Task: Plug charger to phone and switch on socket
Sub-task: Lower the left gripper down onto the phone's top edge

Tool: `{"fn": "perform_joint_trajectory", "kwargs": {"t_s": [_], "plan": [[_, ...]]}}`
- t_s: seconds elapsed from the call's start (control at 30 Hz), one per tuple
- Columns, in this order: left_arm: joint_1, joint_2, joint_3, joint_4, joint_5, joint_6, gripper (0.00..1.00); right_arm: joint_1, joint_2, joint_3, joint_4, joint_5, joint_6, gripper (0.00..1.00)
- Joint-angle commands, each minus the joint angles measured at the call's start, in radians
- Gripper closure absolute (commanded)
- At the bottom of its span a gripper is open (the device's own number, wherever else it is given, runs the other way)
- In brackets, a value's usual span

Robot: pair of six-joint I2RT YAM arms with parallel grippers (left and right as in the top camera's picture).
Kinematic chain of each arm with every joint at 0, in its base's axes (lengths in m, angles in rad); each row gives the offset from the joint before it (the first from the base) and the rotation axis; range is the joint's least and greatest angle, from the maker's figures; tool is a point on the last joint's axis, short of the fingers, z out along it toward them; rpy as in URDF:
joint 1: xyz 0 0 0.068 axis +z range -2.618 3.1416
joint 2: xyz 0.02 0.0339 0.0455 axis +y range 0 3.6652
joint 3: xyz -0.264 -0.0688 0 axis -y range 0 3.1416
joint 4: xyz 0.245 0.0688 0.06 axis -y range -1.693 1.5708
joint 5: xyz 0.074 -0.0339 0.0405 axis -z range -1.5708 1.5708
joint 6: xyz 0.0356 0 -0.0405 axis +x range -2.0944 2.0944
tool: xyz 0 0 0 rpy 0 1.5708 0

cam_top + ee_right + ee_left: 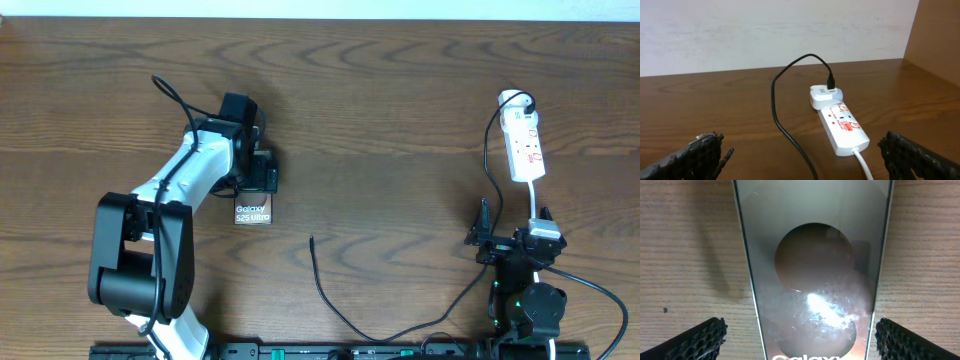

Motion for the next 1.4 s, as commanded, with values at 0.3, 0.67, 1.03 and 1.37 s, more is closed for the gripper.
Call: {"fn": "perform_joint_trajectory", "kwargs": {"t_s": [0.3,0.67,1.03,1.37], "plan": [[-0.019,0.017,-0.003,0.005,-0.02,-0.027,0.02,0.006,-0.005,-0.001,-0.003,0.012,0.013,0.01],[-0.019,0.017,-0.003,0.006,-0.019,-0.028,0.02,0.006,-0.005,-0.001,-0.003,0.012,0.013,0.01],[-0.019,0.017,-0.013,0.029,-0.019,-0.028,0.02,0.006,-0.005,-0.001,-0.003,0.011,0.013,0.01],[-0.019,0.017,-0.068,0.083,-0.016,-0.035,0.02,0.006,-0.005,-0.001,-0.003,0.011,0.013,0.01]]}}
